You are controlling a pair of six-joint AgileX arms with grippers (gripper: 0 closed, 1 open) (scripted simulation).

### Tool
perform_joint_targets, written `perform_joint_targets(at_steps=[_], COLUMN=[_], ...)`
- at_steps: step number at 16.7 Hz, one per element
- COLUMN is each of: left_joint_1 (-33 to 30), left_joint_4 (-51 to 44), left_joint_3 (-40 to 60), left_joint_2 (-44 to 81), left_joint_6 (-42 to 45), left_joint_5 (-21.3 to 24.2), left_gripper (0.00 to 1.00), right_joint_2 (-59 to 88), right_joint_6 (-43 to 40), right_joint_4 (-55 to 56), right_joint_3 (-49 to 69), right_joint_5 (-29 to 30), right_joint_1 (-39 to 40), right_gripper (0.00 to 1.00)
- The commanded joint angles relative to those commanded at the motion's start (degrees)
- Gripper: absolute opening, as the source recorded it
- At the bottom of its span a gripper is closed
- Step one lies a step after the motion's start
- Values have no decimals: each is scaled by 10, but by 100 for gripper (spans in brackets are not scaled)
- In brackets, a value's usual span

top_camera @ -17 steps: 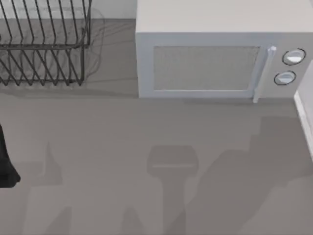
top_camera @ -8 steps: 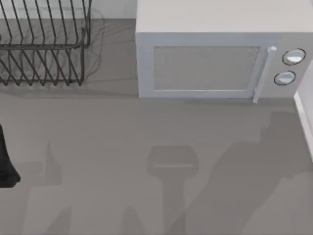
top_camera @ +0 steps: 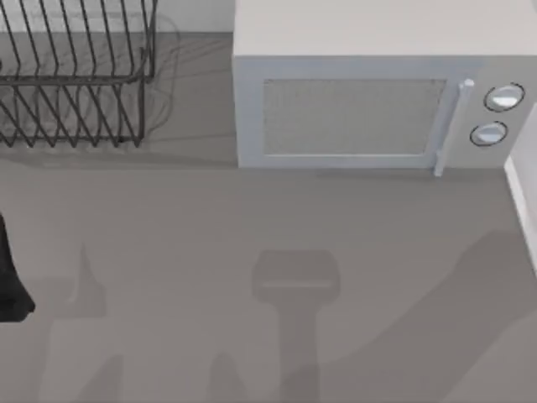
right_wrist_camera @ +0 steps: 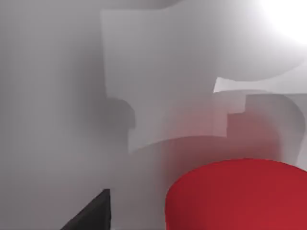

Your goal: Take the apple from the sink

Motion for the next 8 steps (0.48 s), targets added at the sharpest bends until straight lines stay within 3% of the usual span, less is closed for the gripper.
perform_joint_targets(at_steps=[4, 8], left_joint_1=[0, 0], left_joint_4=[0, 0], left_joint_3=[0, 0], left_joint_2=[0, 0], left_joint_6=[0, 0], left_joint_5=[0, 0], left_gripper=[100, 100], right_joint_2=[61, 69], right_joint_6=[1, 2], right_joint_4=[90, 99], right_joint_3=[-36, -40], right_joint_5=[0, 1], right_joint_1=[0, 0], right_gripper=[100, 100])
